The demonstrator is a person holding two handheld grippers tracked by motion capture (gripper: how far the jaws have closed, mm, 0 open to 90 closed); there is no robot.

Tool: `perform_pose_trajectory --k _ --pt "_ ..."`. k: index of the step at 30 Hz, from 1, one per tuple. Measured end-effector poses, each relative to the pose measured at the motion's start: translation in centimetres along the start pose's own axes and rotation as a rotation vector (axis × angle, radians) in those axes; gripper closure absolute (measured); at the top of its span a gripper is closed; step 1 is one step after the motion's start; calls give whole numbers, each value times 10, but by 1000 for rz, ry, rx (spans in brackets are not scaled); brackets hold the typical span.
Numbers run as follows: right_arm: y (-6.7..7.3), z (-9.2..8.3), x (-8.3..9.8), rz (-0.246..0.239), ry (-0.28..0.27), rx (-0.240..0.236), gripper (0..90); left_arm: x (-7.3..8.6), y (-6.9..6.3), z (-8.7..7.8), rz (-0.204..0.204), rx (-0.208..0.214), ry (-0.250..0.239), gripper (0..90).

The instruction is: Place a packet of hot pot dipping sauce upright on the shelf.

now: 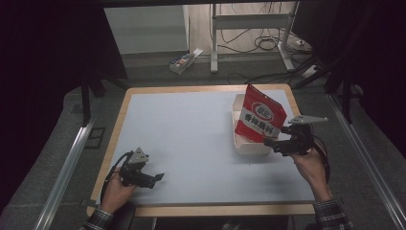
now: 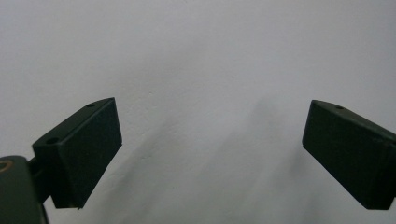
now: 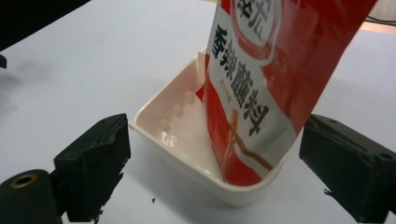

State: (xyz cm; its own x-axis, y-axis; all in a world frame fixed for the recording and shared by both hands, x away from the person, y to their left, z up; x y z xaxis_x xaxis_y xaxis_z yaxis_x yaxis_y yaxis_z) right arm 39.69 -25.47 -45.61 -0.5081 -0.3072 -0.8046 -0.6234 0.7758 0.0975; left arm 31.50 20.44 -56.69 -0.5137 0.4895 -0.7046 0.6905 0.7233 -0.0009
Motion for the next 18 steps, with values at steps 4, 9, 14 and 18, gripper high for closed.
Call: perform_pose_trajectory --k 4,9,14,18 --pt "3 -3 5 -14 11 6 61 0 0 0 -4 0 -6 46" --pt "8 -8 11 -40 21 14 39 0 -1 0 -2 0 -6 46" --pt "12 -14 16 -58 25 19 31 0 -1 0 0 0 -5 46" --pt "16 -17 19 -63 21 22 27 -1 -1 0 3 0 -6 46"
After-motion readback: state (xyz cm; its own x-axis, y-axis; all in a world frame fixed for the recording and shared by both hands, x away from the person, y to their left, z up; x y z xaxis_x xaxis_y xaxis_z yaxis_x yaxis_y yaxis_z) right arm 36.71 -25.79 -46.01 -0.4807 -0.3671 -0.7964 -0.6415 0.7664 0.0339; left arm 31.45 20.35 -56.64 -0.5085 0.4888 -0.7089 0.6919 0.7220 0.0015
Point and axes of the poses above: each handheld gripper's, and its own axes: z roughly forward along the jaws, x roughly out of its underside, y roughly to its left, the point moved 5 cm from there along z, roughly forward along the jaws
